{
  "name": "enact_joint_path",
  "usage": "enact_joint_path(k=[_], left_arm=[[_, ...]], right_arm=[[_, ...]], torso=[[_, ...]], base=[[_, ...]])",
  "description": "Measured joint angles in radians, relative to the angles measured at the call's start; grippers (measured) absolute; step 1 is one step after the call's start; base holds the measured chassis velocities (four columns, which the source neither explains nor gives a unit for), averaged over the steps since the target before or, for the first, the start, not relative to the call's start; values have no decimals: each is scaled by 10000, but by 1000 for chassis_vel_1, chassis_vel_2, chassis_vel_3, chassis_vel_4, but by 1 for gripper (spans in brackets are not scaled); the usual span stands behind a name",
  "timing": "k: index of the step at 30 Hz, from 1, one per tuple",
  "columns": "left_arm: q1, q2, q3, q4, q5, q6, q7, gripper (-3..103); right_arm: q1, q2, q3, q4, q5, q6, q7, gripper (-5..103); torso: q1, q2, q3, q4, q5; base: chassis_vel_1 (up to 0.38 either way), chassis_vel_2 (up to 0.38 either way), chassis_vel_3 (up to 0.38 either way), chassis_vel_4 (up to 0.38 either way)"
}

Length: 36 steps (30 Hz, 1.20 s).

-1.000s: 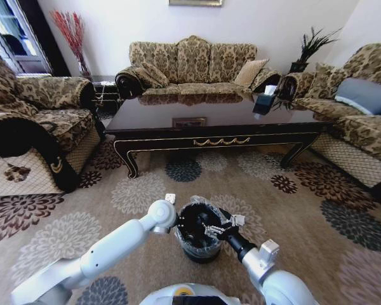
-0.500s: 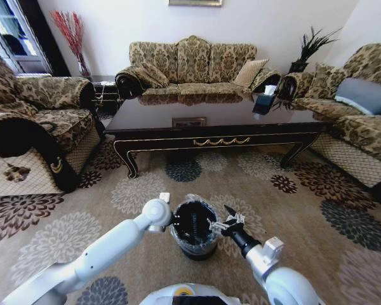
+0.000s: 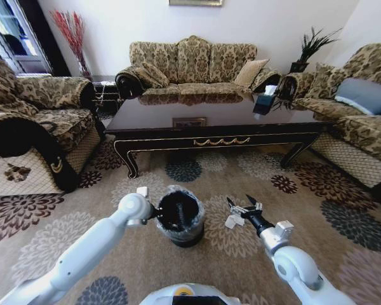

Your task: Move to the front of the table and pick up the trash from the floor, then place it into the trash bin.

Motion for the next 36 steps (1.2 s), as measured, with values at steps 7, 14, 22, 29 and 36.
enact_joint_path(k=[7,14,22,29,36], left_arm=[[581,311,-596,-68,-22,0,49,0],[1077,607,-743,-336,129,-1,58,0],[1498,697,-799,-552,287,0,62,0],[1737,807,-886,-610,350,-1,103,0],[1764,782,-891,-622,410,-1,213,0]], right_arm=[[1403,425,-708,-2696,-239,138,-35,100],[2598,984,-1196,-5195,-234,304,-199,100],[3869,1392,-1652,-7079,24,478,-470,100],[4537,1655,-1797,-8527,256,634,-591,100],[4892,1761,-1825,-9276,251,724,-673,100]], torso=[[0,0,0,2,-4],[0,0,0,1,-1],[0,0,0,2,-3],[0,0,0,1,-1],[0,0,0,1,-3]], base=[[0,0,0,0],[0,0,0,0],[0,0,0,0],[0,0,0,0],[0,0,0,0]])
